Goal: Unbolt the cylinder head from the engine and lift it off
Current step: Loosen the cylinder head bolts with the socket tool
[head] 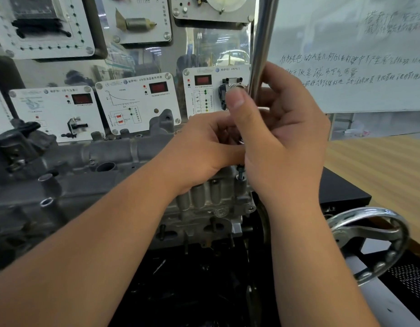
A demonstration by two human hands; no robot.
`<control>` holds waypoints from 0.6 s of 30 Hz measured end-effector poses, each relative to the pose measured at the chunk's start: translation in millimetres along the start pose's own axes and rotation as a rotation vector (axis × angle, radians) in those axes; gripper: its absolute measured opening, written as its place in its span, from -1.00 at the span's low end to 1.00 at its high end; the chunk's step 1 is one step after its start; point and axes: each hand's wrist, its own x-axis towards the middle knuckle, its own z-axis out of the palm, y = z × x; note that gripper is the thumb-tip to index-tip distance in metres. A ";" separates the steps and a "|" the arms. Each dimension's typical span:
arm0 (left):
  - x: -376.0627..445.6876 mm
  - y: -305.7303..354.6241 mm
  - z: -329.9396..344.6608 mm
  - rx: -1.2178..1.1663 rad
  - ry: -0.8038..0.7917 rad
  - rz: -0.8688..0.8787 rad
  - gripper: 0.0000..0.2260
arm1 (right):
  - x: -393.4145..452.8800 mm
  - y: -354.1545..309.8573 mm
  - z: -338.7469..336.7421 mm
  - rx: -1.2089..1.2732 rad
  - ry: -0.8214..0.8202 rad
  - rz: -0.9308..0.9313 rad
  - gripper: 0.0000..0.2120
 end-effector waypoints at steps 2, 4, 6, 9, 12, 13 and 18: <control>-0.6 -1.4 -0.4 0.005 0.013 -0.012 -0.75 | -0.4 1.2 -0.1 -0.012 0.054 0.006 -0.89; -2.0 -4.1 -2.1 -0.030 0.012 -0.022 -0.76 | -0.4 1.5 -0.5 -0.040 0.080 -0.018 -0.95; -3.3 -5.3 -4.3 -0.101 -0.017 -0.030 -0.90 | 0.5 1.7 -1.5 -0.034 0.074 -0.024 -0.92; -3.2 -5.7 -4.0 -0.155 -0.061 -0.046 -0.89 | 1.8 3.7 -4.3 0.051 0.057 0.021 -0.79; -2.3 -2.7 -1.2 -0.117 -0.049 -0.013 -0.83 | 2.4 3.3 -3.8 0.051 0.014 0.024 -0.68; -2.0 -1.4 -0.7 -0.082 -0.031 -0.007 -0.83 | 2.2 2.9 -2.7 0.048 0.004 0.011 -0.70; -0.1 -2.5 -0.2 0.006 0.021 -0.011 -0.78 | -0.7 2.2 0.3 0.004 0.042 -0.007 -0.93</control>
